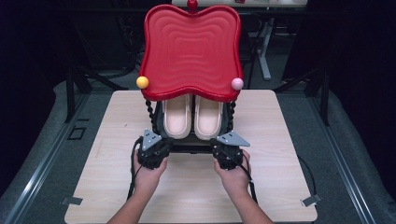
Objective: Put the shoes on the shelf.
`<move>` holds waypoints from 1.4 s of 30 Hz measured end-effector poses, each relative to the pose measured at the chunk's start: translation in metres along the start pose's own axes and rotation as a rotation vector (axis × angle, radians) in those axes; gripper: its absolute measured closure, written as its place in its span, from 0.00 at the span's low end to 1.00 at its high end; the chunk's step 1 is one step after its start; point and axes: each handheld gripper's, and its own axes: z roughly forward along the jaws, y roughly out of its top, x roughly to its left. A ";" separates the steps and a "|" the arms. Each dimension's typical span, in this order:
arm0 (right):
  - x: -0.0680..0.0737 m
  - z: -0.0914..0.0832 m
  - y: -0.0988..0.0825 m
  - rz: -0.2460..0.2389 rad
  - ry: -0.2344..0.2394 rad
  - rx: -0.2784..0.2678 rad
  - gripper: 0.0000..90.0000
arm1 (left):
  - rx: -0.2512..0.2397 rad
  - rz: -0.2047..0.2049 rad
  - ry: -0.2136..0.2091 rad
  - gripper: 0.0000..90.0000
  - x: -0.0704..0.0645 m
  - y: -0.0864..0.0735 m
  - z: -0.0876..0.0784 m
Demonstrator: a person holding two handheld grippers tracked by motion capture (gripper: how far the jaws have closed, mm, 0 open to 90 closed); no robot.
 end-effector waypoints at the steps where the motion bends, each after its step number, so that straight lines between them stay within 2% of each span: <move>1: 0.000 0.001 0.001 -0.003 -0.002 0.002 1.00 | 0.000 -0.002 0.001 1.00 0.000 0.001 0.001; 6: 0.000 0.008 0.001 -0.002 -0.006 0.008 1.00 | 0.002 -0.009 0.009 1.00 0.002 0.005 0.005; 10: -0.001 0.011 0.002 0.005 -0.008 0.010 1.00 | 0.019 0.007 0.017 1.00 0.002 0.004 0.008; 15: -0.001 0.016 0.003 0.010 -0.007 0.020 1.00 | 0.029 -0.004 0.024 1.00 0.005 0.004 0.014; 20: 0.000 0.022 0.002 0.012 -0.011 0.017 1.00 | 0.051 0.009 0.026 1.00 0.005 0.002 0.020; 29: 0.000 0.028 0.002 0.024 -0.011 0.024 1.00 | 0.049 -0.003 0.021 1.00 0.004 0.002 0.023; 32: -0.001 0.028 0.002 0.029 -0.001 0.027 0.95 | 0.043 0.006 0.011 0.97 0.004 0.001 0.022; 35: -0.001 0.026 0.001 0.017 -0.003 0.017 0.92 | 0.045 0.005 0.010 0.94 0.004 0.000 0.021; 37: -0.003 0.023 0.001 0.028 0.007 0.012 0.88 | 0.048 0.013 0.017 0.91 0.002 0.000 0.019; 42: -0.005 0.014 0.002 0.032 0.010 -0.014 0.82 | 0.048 0.000 0.022 0.87 0.003 -0.001 0.016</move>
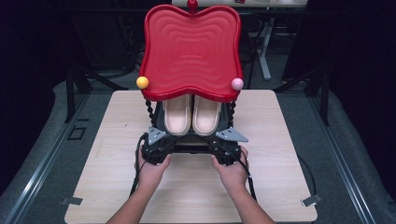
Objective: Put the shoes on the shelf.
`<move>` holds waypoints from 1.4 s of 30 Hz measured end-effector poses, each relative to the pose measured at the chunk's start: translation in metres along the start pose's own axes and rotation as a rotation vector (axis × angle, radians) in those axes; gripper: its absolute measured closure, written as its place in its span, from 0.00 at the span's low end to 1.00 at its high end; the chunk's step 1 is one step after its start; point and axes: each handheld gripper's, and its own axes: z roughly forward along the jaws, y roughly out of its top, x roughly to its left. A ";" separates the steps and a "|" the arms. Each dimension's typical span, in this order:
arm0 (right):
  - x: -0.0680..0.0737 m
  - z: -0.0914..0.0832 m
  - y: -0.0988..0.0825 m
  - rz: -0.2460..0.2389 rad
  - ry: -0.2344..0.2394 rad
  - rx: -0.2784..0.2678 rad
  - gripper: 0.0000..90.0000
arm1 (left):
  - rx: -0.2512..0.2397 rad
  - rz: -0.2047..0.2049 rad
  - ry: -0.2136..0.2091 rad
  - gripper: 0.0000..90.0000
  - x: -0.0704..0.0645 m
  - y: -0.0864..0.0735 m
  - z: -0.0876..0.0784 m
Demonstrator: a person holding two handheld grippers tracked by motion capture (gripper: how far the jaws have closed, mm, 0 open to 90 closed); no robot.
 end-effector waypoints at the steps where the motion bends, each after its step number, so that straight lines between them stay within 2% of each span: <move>1: -0.001 -0.002 0.001 0.000 -0.001 -0.008 0.82 | 0.000 0.000 0.000 0.86 0.000 0.000 0.000; 10: -0.004 -0.006 0.005 0.003 0.012 -0.025 0.73 | -0.006 0.019 -0.021 0.77 0.000 -0.001 -0.004; 17: -0.006 -0.011 0.007 0.010 0.030 -0.039 0.69 | -0.032 0.015 0.003 0.72 0.005 0.001 -0.016; 21: -0.006 -0.016 0.011 0.002 0.039 -0.067 0.66 | -0.057 0.010 0.017 0.70 0.010 0.006 -0.023; 26: -0.006 -0.017 0.014 0.006 0.040 -0.080 0.65 | -0.072 0.004 0.021 0.68 0.012 0.012 -0.026; 32: -0.010 -0.018 0.021 -0.012 0.022 -0.102 0.62 | -0.084 -0.002 0.037 0.65 0.014 0.019 -0.025; 35: -0.012 -0.018 0.024 -0.002 0.020 -0.121 0.59 | -0.100 0.001 0.041 0.63 0.015 0.024 -0.023; 39: -0.015 -0.015 0.027 0.003 0.001 -0.114 0.57 | -0.105 -0.009 0.046 0.59 0.018 0.028 -0.017; 42: -0.017 -0.009 0.028 0.025 0.001 -0.107 0.57 | -0.108 -0.021 0.054 0.58 0.021 0.029 -0.012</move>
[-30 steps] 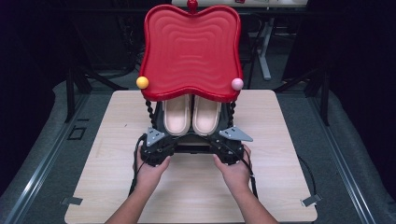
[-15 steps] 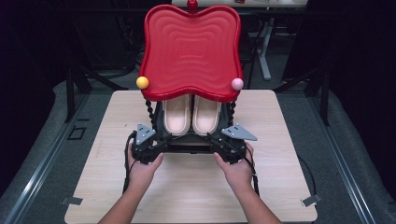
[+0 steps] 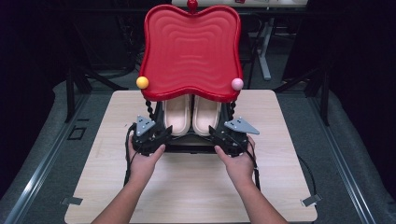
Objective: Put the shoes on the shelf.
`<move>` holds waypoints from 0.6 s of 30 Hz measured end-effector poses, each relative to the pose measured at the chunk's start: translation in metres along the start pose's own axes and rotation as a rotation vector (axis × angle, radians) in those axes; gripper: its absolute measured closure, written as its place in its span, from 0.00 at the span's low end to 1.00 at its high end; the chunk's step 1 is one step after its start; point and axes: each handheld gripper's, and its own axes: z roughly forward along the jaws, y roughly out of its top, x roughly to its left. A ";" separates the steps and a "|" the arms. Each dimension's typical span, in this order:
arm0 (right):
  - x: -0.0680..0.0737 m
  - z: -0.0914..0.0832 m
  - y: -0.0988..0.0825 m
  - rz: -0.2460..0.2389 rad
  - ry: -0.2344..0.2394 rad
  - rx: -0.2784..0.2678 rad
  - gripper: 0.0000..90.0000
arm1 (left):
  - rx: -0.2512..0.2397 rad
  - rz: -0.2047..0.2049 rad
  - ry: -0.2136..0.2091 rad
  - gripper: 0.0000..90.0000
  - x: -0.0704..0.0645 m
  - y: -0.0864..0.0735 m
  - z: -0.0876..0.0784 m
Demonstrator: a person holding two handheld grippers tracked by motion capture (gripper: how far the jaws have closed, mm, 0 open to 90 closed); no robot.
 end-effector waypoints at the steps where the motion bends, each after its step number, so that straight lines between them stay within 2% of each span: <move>1: 0.000 0.002 0.000 0.005 0.000 0.003 0.56 | 0.002 -0.003 0.001 0.57 0.001 0.000 0.001; 5: 0.000 0.011 -0.004 0.004 -0.017 0.008 0.53 | 0.009 -0.005 0.003 0.57 0.001 -0.002 0.007; 10: 0.000 0.020 -0.007 0.042 -0.014 0.026 0.52 | 0.017 -0.010 -0.006 0.56 0.001 -0.004 0.014; 18: 0.000 0.026 -0.009 0.042 -0.016 0.016 0.54 | 0.006 -0.012 -0.008 0.60 -0.001 -0.005 0.018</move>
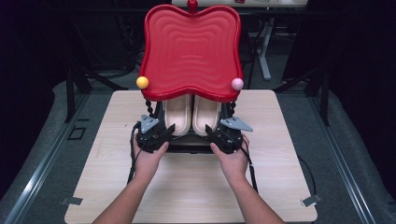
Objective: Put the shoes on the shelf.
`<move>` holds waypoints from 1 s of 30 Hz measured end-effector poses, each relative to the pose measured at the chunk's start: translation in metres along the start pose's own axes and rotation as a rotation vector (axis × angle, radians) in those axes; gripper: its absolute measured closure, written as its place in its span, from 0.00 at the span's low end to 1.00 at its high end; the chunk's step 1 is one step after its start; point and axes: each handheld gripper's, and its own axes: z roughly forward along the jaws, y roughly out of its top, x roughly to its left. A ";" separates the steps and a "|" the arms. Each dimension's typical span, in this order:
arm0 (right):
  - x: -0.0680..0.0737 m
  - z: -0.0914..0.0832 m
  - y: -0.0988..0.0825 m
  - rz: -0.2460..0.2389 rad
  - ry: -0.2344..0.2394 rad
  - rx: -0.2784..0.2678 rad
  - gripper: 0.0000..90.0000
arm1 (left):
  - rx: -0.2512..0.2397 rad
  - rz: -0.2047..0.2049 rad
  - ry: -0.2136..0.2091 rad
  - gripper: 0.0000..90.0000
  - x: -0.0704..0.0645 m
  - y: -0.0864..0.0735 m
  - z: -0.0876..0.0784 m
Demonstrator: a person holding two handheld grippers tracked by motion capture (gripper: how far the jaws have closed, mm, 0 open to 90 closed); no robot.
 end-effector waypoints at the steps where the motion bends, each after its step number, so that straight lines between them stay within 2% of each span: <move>1: 0.000 0.000 0.000 -0.007 -0.008 -0.002 0.54 | -0.002 -0.004 -0.002 0.60 0.000 0.000 0.000; 3: 0.000 0.002 -0.001 -0.015 -0.013 -0.012 0.54 | -0.006 -0.009 -0.015 0.60 -0.001 0.000 0.002; 6: -0.001 0.003 -0.003 -0.026 -0.016 -0.023 0.54 | -0.005 -0.010 -0.007 0.60 -0.003 0.001 0.003; 10: -0.001 0.004 -0.003 -0.039 -0.018 -0.027 0.54 | -0.002 0.013 0.000 0.60 -0.004 0.001 0.003; 13: -0.002 0.006 -0.003 -0.046 -0.010 -0.033 0.55 | -0.002 0.014 -0.007 0.60 -0.002 0.001 0.003; 16: -0.004 0.006 -0.001 -0.054 -0.003 -0.026 0.56 | -0.001 0.011 -0.006 0.60 -0.003 0.002 0.003; 22: -0.003 0.007 0.004 -0.078 -0.029 0.014 0.59 | 0.018 0.016 -0.005 0.62 -0.002 0.005 0.004; 30: -0.003 0.007 0.005 -0.083 -0.029 0.019 0.59 | 0.014 0.022 -0.017 0.62 0.000 0.004 0.003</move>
